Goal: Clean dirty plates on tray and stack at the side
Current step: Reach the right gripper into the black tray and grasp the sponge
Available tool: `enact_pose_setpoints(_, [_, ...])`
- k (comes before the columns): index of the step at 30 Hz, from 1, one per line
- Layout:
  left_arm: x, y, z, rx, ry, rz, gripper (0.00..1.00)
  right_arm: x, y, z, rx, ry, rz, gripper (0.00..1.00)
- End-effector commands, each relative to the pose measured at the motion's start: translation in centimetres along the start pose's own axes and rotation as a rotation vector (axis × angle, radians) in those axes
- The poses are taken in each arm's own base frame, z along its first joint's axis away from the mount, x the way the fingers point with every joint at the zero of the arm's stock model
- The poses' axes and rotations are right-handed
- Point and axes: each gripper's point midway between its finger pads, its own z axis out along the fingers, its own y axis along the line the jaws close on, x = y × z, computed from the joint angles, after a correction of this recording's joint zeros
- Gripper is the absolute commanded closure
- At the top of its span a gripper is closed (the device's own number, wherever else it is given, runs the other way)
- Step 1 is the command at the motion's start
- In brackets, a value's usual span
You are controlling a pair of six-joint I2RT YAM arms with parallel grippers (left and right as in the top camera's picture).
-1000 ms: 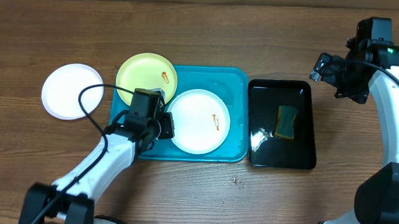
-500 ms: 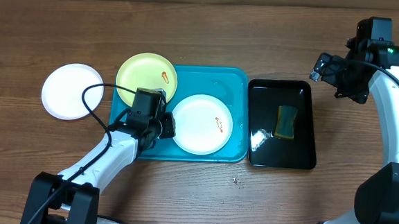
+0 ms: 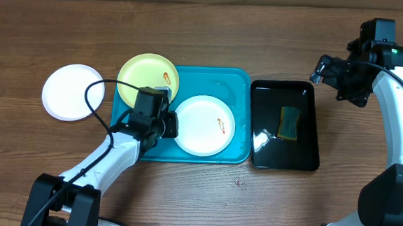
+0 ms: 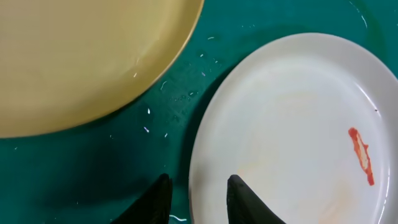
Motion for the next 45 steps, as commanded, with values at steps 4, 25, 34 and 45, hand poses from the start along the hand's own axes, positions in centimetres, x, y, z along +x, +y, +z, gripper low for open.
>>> enact_pose_setpoints(4, [0.7, 0.2, 0.0, -0.023, 0.040, 0.027, 0.65, 2.8, 1.7, -0.1, -0.067, 0.102, -0.056, 0.20])
enact_pose_setpoints(25, [1.0, -0.2, -0.5, -0.011, 0.087, 0.010, 0.62, 10.5, 0.3, 9.6, 0.146, 0.175, -0.182, 0.28])
enact_pose_setpoints(34, [1.2, -0.5, -0.5, 0.009, 0.096, 0.009, 0.61, 13.2, -1.3, 11.5, 0.170, 0.221, -0.152, 0.36])
enact_pose_setpoints(45, [1.0, -0.7, -0.5, 0.016, 0.088, 0.010, 0.59, 15.1, -1.7, 11.7, 0.160, 0.285, -0.152, 0.67])
